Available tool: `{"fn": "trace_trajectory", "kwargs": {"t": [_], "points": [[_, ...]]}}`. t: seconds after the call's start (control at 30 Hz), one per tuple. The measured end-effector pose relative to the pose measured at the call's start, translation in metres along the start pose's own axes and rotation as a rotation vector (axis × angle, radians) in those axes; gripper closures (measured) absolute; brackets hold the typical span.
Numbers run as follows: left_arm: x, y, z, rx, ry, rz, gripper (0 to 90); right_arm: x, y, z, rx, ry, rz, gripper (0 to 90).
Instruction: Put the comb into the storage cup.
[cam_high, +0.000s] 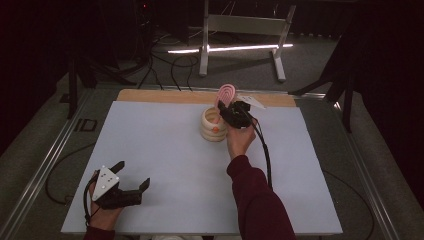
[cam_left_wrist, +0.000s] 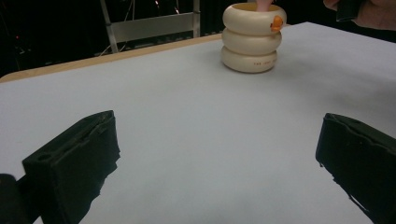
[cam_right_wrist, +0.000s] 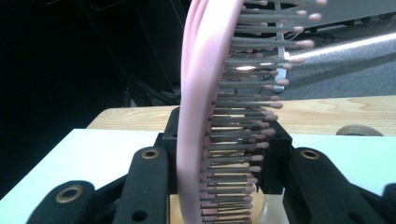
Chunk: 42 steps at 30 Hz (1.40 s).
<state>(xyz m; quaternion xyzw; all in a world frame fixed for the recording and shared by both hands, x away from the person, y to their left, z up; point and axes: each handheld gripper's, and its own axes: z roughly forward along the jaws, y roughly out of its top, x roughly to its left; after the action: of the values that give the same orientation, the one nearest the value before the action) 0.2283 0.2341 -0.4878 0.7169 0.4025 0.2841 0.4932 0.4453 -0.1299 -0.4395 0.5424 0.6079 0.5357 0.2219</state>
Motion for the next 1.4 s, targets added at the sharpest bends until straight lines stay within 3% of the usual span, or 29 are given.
{"fn": "trace_trajectory", "kwargs": {"t": [1.4], "points": [[-0.0005,-0.0008,0.0010,0.004,-0.001,0.001,0.2,-0.0071,-0.0010,0.0030,0.024,0.006,0.011,62.4]]}}
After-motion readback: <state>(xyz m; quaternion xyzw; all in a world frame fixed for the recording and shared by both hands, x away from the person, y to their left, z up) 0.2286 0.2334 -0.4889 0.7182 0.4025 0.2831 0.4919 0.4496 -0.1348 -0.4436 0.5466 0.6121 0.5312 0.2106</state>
